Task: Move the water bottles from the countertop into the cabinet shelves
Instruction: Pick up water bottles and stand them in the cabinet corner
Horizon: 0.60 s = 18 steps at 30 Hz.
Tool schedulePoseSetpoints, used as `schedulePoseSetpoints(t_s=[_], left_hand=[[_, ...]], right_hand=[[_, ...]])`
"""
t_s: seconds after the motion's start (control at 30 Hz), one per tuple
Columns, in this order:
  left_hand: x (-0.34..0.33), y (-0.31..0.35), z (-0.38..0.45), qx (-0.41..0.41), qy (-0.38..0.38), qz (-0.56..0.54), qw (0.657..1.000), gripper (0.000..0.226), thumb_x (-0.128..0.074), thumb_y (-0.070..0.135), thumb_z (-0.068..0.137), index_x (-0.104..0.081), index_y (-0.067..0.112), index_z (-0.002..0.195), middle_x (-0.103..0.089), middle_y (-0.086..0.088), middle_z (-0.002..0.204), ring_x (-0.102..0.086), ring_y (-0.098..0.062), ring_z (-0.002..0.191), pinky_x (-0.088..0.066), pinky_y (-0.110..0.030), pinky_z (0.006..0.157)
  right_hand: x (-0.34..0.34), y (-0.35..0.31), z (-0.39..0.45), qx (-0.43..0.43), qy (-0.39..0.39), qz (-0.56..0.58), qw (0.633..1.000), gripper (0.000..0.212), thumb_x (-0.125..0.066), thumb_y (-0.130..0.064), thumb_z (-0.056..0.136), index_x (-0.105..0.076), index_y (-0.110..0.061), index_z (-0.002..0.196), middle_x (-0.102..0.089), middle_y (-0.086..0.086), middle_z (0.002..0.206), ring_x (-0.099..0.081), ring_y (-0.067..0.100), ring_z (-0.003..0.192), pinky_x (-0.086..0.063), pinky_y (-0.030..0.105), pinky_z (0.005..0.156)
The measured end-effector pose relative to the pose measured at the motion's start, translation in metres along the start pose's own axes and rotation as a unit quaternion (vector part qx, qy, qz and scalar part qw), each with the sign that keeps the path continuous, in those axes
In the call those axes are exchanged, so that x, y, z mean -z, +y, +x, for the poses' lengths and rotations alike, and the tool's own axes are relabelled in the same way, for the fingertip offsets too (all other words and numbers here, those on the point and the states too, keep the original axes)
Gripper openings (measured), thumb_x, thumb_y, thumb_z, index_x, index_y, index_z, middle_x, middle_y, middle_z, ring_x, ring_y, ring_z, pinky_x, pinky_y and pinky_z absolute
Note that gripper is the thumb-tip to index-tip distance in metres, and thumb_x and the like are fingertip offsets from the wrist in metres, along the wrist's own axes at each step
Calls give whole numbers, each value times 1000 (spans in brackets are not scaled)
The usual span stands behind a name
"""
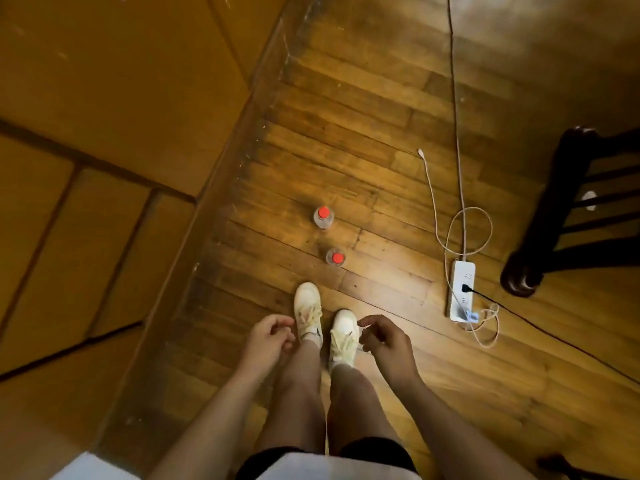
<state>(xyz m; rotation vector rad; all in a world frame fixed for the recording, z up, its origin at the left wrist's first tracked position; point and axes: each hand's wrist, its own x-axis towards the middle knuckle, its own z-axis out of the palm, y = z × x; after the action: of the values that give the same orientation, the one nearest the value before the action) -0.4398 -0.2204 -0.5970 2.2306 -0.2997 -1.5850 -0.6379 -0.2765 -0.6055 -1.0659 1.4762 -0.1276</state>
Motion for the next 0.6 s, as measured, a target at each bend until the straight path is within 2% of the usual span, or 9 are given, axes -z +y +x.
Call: schedulePoseSetpoints(t_s=[0.1, 0.17, 0.23, 0.3, 0.37, 0.43, 0.53, 0.6], left_hand=[[-24, -11, 74, 4, -11, 5, 1000, 18, -45, -3, 93, -60, 4, 100, -59, -4, 74, -55, -11, 66, -46, -12, 53], [-38, -18, 123, 5, -2, 7, 1000, 17, -44, 8, 96, -55, 11, 109, -60, -2, 79, -56, -9, 68, -44, -12, 50], [-50, -26, 171, 4, 12, 10, 1000, 25, -44, 22, 97, -46, 20, 121, -60, 1, 93, -57, -8, 76, -43, -18, 58], [-59, -33, 220, -2, 23, 19, 1000, 40, -48, 28, 95, -37, 23, 133, -54, 3, 105, -56, -12, 91, -46, -27, 73], [-64, -37, 265, -3, 30, 26, 999, 52, -54, 28, 92, -31, 25, 139, -51, 2, 114, -53, -16, 103, -46, -36, 86], [-69, -38, 306, -7, 27, 35, 999, 62, -60, 24, 89, -28, 25, 141, -49, -1, 123, -51, -19, 108, -46, -38, 89], [-77, -34, 360, -46, 18, 49, 998, 71, -65, 17, 85, -25, 18, 143, -42, -9, 135, -46, -24, 121, -42, -41, 100], [-85, -29, 389, -79, 14, 41, 996, 79, -69, 12, 81, -22, 16, 144, -37, -12, 140, -41, -24, 127, -37, -39, 105]], right_hand=[[-15, 34, 64, -3, 15, 32, 999, 37, -50, 6, 83, -62, -29, 81, -64, -8, 75, -60, 12, 72, -50, 33, 71], [-26, 59, 108, -4, 23, 25, 999, 32, -53, 3, 84, -61, -28, 86, -62, -8, 78, -59, 15, 76, -48, 28, 68], [-38, 84, 152, 0, 24, -1, 1000, 28, -55, -1, 85, -58, -27, 94, -59, -10, 82, -57, 15, 79, -44, 21, 65], [-50, 107, 195, 6, 17, -33, 999, 32, -59, -4, 83, -54, -28, 104, -57, -10, 90, -56, 14, 82, -42, 19, 64], [-62, 128, 235, 5, 15, -55, 998, 43, -65, -7, 79, -49, -23, 116, -53, -5, 102, -53, 14, 88, -39, 16, 64], [-72, 144, 270, 3, 18, -71, 997, 59, -70, -9, 74, -44, -19, 126, -47, 0, 114, -49, 13, 94, -37, 13, 65], [-85, 166, 315, -1, 10, -71, 997, 80, -77, -6, 66, -37, -18, 134, -39, 4, 130, -46, 18, 111, -45, 28, 86], [-92, 175, 336, 6, 0, -63, 998, 90, -80, -3, 60, -35, -21, 136, -36, 5, 134, -43, 21, 119, -43, 32, 93]])
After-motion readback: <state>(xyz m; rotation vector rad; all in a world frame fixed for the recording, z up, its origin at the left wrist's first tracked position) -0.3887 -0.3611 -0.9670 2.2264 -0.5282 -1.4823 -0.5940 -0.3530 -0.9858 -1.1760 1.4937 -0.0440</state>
